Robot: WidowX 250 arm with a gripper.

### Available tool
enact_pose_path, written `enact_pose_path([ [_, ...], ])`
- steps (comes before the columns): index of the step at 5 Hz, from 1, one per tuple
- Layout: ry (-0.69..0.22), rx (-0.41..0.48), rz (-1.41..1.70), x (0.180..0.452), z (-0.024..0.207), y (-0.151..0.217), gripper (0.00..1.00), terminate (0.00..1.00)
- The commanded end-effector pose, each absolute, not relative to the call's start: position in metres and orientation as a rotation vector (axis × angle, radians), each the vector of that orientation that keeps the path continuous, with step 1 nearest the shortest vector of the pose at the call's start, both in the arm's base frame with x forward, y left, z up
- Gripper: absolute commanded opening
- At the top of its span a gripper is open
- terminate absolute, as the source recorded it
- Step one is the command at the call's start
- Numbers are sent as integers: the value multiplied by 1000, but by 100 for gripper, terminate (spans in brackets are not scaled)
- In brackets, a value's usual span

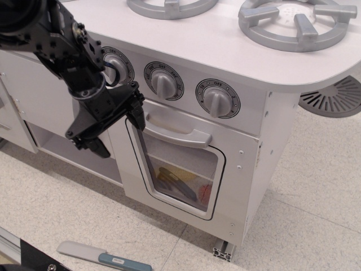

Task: Open oven

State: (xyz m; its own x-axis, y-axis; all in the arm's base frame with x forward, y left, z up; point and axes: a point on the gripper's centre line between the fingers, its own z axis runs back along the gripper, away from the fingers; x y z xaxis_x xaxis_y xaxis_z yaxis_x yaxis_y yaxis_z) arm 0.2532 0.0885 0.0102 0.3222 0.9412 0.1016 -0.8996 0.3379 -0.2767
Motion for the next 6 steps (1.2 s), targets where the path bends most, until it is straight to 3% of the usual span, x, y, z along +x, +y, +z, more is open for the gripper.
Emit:
enact_pose_path([
  [1, -356, -302, 1282, 270, 8, 92, 100, 0],
  [4, -333, -319, 1329, 283, -15, 84, 100, 0],
  [6, -269, -275, 1306, 266, -6, 88, 100, 0],
])
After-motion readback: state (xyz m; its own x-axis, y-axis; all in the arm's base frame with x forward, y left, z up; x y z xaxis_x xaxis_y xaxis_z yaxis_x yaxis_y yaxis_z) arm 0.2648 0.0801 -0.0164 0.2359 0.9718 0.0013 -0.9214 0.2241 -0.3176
